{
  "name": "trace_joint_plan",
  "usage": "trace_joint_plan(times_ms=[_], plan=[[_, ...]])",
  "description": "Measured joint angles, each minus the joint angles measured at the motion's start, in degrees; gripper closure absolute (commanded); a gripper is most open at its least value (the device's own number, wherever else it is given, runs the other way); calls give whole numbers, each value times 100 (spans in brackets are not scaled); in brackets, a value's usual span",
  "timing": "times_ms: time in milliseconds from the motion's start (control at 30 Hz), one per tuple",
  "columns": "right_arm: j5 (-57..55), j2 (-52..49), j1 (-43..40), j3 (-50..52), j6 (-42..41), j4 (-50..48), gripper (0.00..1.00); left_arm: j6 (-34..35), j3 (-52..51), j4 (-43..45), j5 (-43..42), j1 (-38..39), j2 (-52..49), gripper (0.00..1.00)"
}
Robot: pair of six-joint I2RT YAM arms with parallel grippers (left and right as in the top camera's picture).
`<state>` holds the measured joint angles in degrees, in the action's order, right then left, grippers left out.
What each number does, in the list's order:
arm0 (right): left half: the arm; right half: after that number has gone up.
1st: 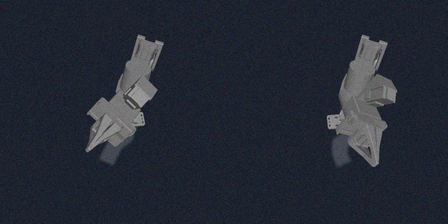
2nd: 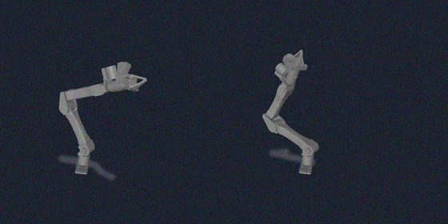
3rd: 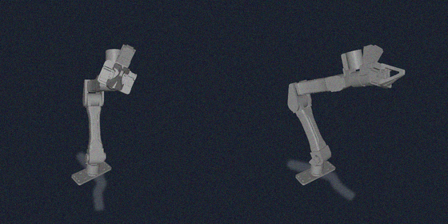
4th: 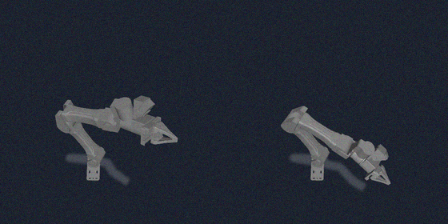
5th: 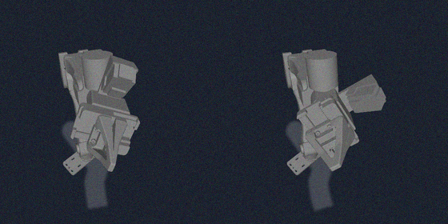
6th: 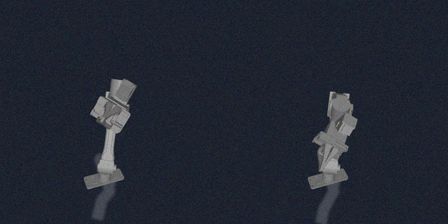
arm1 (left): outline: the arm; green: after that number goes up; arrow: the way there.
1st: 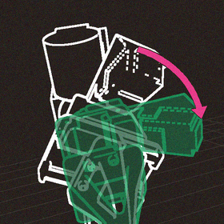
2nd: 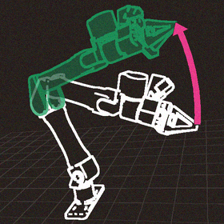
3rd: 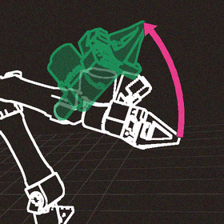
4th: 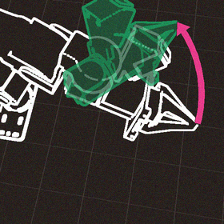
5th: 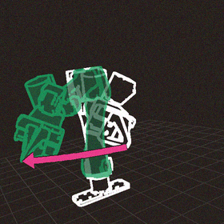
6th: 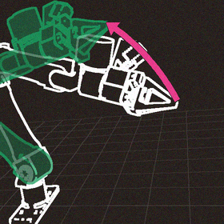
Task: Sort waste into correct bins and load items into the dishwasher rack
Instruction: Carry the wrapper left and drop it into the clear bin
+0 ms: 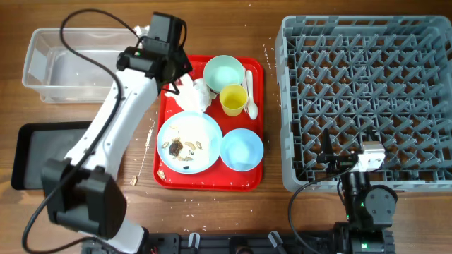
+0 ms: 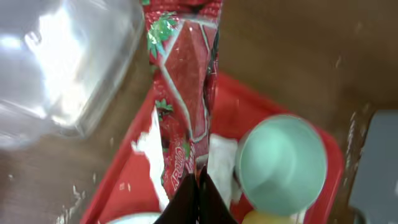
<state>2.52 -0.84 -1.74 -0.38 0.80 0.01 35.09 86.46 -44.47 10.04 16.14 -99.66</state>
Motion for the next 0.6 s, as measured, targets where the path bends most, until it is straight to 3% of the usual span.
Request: trace_joint_plan(times_ms=[267, 333, 367, 433, 600], plan=[[2, 0, 0, 0, 0, 0, 0, -2, 0, 1154, 774, -1078, 186, 96], [2, 0, 0, 0, 0, 0, 0, -2, -2, 1381, 785, -1578, 186, 27], [2, 0, 0, 0, 0, 0, 0, -9, -2, 1403, 785, -1692, 186, 14], [2, 0, 0, 0, 0, 0, 0, -2, -2, 1456, 721, -2000, 186, 2], [2, 0, 0, 0, 0, 0, 0, 17, -2, 1425, 442, -2356, 186, 1]])
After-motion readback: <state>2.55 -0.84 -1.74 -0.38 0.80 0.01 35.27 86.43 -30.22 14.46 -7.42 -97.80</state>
